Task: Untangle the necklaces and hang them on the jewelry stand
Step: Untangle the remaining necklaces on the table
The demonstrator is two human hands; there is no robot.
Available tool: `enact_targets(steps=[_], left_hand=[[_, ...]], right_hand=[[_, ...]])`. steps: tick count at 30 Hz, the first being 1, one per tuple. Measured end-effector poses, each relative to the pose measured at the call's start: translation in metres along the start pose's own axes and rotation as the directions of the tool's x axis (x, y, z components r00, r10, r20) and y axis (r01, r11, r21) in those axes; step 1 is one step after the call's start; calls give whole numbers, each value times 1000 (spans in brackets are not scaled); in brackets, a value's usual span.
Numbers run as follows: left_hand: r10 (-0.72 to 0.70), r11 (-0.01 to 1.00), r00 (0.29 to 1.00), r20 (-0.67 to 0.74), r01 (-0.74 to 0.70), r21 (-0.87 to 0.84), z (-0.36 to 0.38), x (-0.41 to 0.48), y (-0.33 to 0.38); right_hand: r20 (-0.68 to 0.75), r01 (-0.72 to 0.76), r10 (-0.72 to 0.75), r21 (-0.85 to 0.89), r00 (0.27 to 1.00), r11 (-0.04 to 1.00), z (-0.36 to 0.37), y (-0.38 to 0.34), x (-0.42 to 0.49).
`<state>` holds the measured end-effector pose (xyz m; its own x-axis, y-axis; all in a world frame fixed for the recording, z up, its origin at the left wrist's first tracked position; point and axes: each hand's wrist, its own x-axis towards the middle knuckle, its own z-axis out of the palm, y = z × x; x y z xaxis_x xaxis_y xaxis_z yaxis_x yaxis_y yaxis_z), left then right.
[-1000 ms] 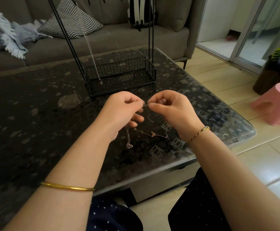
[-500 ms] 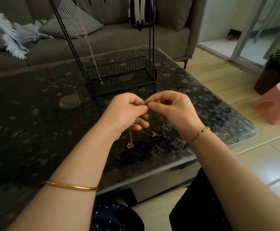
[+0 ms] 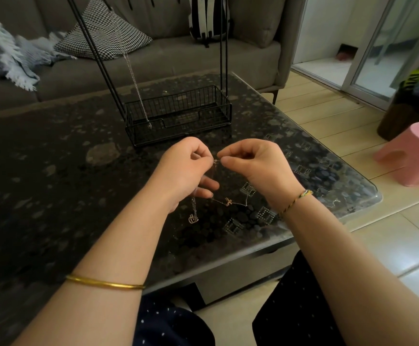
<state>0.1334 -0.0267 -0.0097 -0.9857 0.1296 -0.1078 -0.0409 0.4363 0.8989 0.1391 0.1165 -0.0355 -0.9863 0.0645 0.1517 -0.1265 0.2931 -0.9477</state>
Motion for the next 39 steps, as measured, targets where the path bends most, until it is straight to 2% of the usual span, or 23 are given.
enact_targets(steps=[5,9,13,16,21,26,30,33,39], left_hand=[[4,1000,1000,0,-4,18,0,1,1],[-123,985,989,85,132,-115,-2,1,4],[-201,976,976,86,207,-73,-4,2,0],[-182,982,981,65,185,-33,-6,4,-2],[-143,987,986,85,148,-59,-6,3,0],[-140,984,985,97,150,-98,-6,2,3],[-137,972,985,104,154,-177,-9,0,3],[-140,958,985,103,161,-238,-11,0,4],[-143,971,987,74,155,-180,-11,2,2]], right_hand=[[16,17,-16,-22,1000,1000,1,-1,0],[-17,75,-77,-99,997,992,2,1,0],[-85,65,-73,-93,994,994,0,3,3],[-102,32,-35,-39,994,999,-2,3,4],[-91,-9,12,33,996,999,3,2,3],[15,-99,98,201,995,974,6,-3,-1],[109,-189,167,236,980,953,9,-6,-3],[157,-201,164,258,974,945,10,-7,-3],[28,-101,97,183,995,978,5,-5,-2]])
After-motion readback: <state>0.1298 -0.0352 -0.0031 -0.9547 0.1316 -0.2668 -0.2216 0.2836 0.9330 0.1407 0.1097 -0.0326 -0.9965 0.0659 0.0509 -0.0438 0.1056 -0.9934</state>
